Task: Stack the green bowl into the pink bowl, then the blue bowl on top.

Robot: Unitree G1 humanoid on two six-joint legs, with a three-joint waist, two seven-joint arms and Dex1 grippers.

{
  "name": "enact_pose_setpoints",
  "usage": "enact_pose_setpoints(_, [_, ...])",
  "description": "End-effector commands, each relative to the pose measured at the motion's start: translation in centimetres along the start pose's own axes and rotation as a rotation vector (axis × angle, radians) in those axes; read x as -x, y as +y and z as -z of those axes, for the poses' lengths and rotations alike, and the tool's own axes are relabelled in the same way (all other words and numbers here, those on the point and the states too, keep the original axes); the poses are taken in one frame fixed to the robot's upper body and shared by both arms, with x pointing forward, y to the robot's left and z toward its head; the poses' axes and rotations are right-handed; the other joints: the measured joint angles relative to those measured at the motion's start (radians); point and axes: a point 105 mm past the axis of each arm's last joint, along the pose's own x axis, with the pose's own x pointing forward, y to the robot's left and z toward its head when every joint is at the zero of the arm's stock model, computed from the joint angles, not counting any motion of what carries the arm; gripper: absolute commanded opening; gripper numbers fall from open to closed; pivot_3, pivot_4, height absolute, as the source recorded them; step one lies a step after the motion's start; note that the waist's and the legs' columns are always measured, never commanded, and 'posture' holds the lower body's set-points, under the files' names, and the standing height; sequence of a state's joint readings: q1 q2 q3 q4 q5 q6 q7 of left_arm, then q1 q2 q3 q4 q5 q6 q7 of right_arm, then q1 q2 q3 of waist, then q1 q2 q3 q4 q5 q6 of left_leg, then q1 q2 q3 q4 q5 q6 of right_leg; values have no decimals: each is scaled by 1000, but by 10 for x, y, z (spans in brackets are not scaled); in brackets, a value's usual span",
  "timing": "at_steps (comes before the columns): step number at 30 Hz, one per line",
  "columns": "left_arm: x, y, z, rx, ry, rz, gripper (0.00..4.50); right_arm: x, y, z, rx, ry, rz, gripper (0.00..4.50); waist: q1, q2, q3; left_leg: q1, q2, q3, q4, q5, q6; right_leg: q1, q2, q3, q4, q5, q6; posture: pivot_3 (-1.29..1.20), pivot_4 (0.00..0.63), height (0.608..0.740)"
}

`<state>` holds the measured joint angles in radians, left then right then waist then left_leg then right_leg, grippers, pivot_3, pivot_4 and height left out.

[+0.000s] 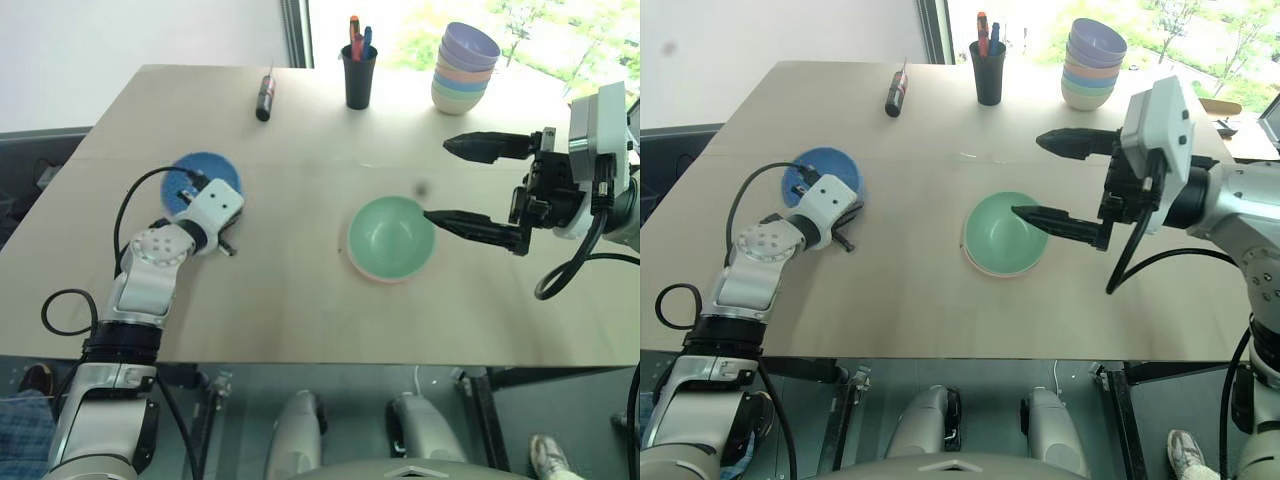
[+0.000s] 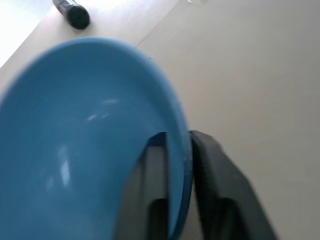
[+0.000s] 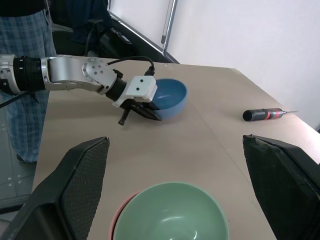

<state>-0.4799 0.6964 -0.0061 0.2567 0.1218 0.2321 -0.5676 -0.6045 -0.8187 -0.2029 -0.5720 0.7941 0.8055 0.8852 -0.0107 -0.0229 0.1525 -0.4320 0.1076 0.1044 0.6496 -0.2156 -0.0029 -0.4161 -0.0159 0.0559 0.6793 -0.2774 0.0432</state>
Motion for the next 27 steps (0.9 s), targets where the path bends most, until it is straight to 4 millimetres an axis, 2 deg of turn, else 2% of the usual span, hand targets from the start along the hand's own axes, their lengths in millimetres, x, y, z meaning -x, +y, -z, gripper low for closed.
enact_pose_setpoints(1, [1,12,-14,-33,-44,-24,34,2,2,-7,42,-11,5,4500,0,0,0,0,0,0,0,0,0,0,0,0,0,0,0,0,150,740])
enact_pose_setpoints(5, [-5,9,-52,-59,-194,39,34,2,1,-7,41,-10,3,4500,4,0,0,0,0,-1,1,0,0,0,0,-1,0,0,0,0,150,740])
enact_pose_setpoints(7, [-6,2,-77,-113,-301,98,34,3,1,-5,39,-3,-1,4500,11,0,0,-1,0,-2,1,0,0,0,0,-2,0,0,0,0,150,740])
enact_pose_setpoints(9, [-5,-5,-93,-159,-365,146,34,3,0,-3,41,5,-2,4500,16,0,0,-1,0,-2,2,0,0,1,0,-2,0,0,0,0,150,740])
enact_pose_setpoints(13, [12,-50,-151,-274,-659,368,34,3,0,0,45,12,0,4500,21,0,0,-1,0,-1,2,0,0,1,0,-2,0,0,0,0,150,740])
enact_pose_setpoints(16, [33,-84,-168,-402,-817,541,34,3,0,2,47,16,1,4500,22,0,0,-1,0,-1,2,0,0,1,0,-1,0,0,0,0,150,740])
enact_pose_setpoints(20, [55,-109,-179,-459,-962,685,34,4,0,3,48,19,9,4500,20,0,0,0,0,-1,2,0,0,1,0,-1,0,0,0,0,150,740])
enact_pose_setpoints(23, [65,-121,-182,-510,-1039,742,34,5,0,4,50,24,15,4500,21,0,0,0,0,-2,3,0,0,2,0,-1,1,0,0,0,150,740])
enact_pose_setpoints(27, [68,-126,-183,-508,-1064,785,34,5,0,4,51,26,20,4500,22,0,0,0,0,-2,4,0,0,3,0,-1,0,0,0,0,150,740])
